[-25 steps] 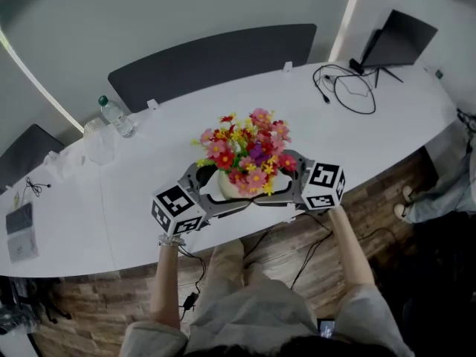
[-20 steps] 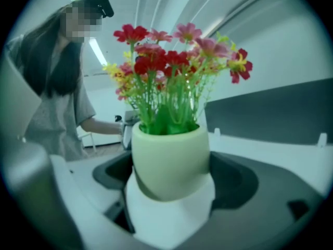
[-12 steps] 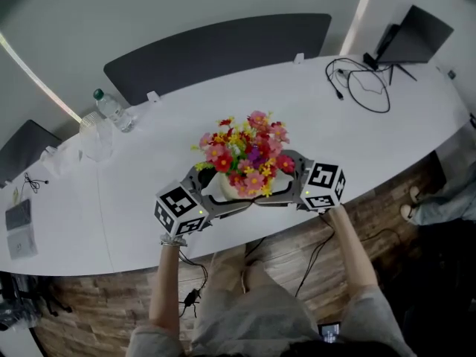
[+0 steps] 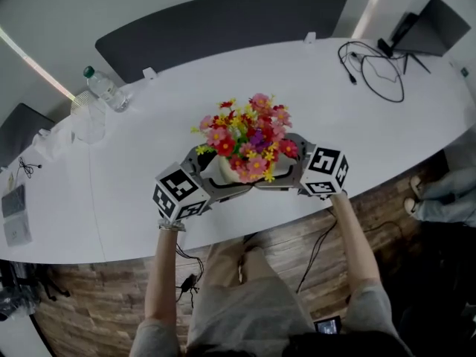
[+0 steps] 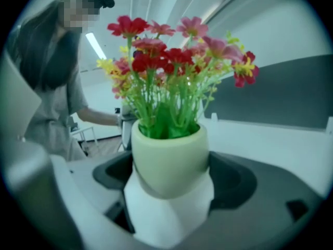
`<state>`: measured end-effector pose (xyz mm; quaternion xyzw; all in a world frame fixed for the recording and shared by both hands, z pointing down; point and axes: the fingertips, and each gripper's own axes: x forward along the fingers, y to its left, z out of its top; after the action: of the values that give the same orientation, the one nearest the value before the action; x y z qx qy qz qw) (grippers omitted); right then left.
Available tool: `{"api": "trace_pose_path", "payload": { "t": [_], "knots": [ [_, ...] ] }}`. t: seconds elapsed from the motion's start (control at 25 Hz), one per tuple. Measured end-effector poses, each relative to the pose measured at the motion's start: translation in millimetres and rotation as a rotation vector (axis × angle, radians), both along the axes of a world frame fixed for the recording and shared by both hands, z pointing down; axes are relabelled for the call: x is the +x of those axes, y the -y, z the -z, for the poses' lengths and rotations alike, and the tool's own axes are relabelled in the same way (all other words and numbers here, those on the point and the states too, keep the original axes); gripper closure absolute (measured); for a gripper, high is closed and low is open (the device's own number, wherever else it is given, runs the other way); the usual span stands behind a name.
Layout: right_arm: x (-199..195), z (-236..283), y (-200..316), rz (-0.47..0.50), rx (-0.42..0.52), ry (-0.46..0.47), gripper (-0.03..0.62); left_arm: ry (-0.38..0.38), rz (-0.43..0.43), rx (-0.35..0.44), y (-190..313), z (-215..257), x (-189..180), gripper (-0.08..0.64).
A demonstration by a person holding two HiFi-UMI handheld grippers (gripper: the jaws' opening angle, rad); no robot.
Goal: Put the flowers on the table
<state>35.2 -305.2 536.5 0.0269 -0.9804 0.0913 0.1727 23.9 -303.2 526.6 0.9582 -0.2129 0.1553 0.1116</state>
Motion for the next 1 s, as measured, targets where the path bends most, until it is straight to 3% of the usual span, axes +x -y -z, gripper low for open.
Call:
{"api": "trace_pose_path", "payload": {
  "t": [1.0],
  "knots": [
    [-4.2, -48.3, 3.8, 0.033, 0.033, -0.124, 0.140, 0.067, 0.048, -0.039, 2.6, -51.4, -4.7, 0.095]
  ]
}}
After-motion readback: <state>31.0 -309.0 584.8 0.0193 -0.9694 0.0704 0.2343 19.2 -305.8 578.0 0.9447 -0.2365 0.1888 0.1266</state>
